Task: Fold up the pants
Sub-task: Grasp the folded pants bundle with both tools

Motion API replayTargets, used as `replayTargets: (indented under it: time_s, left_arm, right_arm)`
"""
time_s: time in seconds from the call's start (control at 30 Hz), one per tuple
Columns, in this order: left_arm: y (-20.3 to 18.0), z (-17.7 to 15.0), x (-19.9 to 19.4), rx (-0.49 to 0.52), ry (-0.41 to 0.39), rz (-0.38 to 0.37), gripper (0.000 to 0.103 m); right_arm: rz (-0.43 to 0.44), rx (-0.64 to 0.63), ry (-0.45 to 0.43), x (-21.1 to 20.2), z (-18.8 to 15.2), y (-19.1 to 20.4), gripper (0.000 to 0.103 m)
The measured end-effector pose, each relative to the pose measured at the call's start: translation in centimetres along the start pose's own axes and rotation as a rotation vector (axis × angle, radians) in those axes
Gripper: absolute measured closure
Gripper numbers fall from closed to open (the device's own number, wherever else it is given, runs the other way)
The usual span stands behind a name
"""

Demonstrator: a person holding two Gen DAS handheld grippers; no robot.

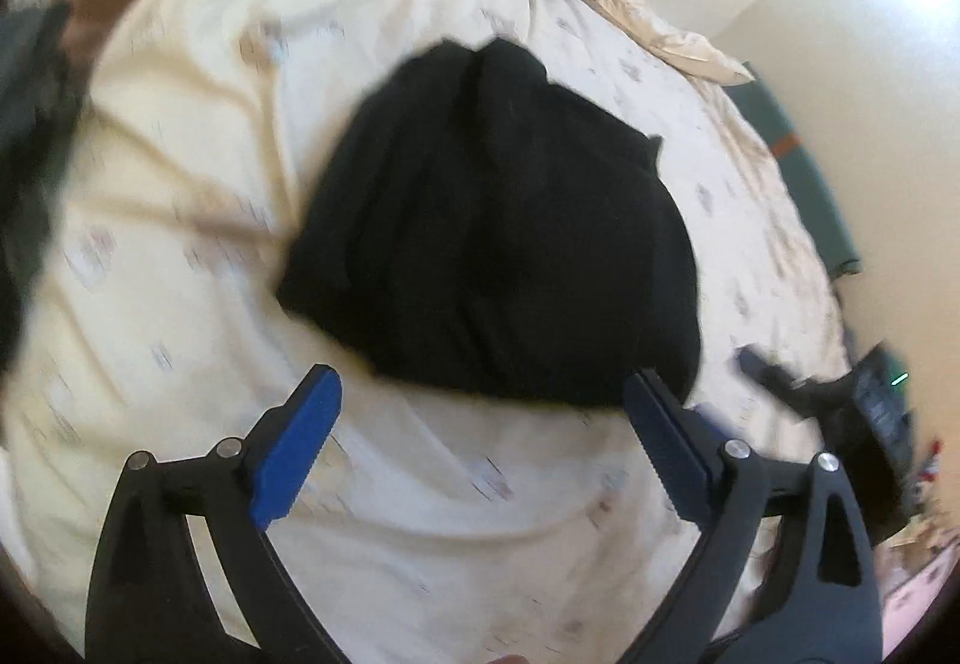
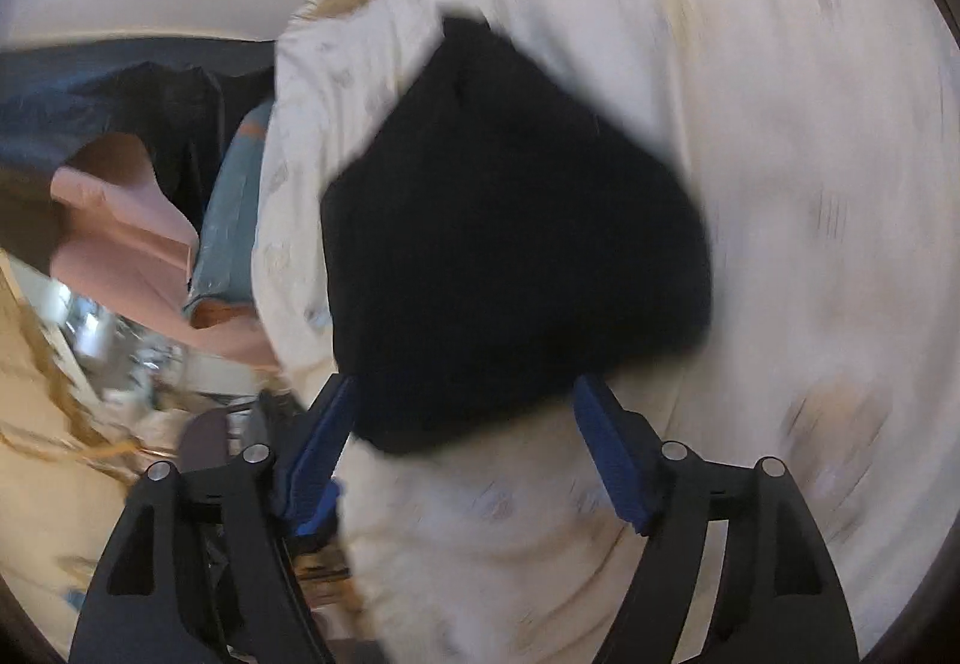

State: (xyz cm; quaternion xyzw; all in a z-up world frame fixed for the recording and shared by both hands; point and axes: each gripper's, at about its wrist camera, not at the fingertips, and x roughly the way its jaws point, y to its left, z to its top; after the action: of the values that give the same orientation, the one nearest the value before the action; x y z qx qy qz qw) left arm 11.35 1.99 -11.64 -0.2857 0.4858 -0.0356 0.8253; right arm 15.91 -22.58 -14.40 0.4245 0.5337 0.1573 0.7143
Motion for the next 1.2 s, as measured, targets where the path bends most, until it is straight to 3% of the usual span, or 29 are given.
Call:
replayTargets:
  time_s: [0.1,0.17,0.3,0.37,0.5,0.6,0.73,0.8,0.87,0.97,1.03,1.2]
  left_arm:
    - [1.2,-1.4,2.0,-0.101,0.056,-0.051,0.009]
    - [1.4,-1.6,3.5,-0.116,0.09,-0.048,0.009]
    - [2.4,-0.9,5.3,-0.159,0.079,-0.073,0.009]
    - [2.8,0.0,6.3,-0.165,0.077,-0.078,0.009]
    - [4.8,1.9,8.1,-0.259,0.08,-0.097,0.009]
    - [5.7,2.5,8.1,-0.322,0.036,-0.115,0.01]
    - [4.7,3.2,7.8,-0.282,-0.012,-0.101,0.012]
    - [4.7,3.5,8.0,-0.294,-0.013,-0.08,0.029]
    - [5.0,3.9,8.1,-0.317,-0.013,-0.09,0.03]
    - [5.9,4.4,7.7,-0.342,-0.005,-0.112,0.043]
    - [6.4,4.8,6.6,-0.407,0.002,-0.147,0.044]
    - [5.5,5.5,5.3,-0.397,0.019,-0.183,0.044]
  right_arm:
    - [0.069,0.091,0.055,2.4,-1.7,-1.8,0.026]
    - [0.105,0.1,0.088,4.0,-2.0,-1.9,0.026]
    - [0.185,0.07,0.131,6.4,-1.2,-1.5,0.026]
    - [0.191,0.087,0.089,6.9,-0.5,-1.9,0.019]
    - [0.191,0.2,0.019,6.6,0.3,-5.2,0.022]
    - [0.157,0.194,-0.079,4.8,0.6,-5.3,0.021]
    - [0.151,0.228,-0.134,3.8,0.8,-6.1,0.02]
    - [0.136,0.227,-0.15,3.9,1.2,-6.2,0.02]
    - [0.131,0.242,-0.158,3.6,1.5,-6.1,0.02]
    - [0.13,0.247,-0.161,3.4,1.9,-5.8,0.023]
    - [0.153,0.277,-0.177,2.6,2.4,-5.5,0.023]
    - [0.176,0.182,-0.214,0.8,3.5,-2.9,0.023]
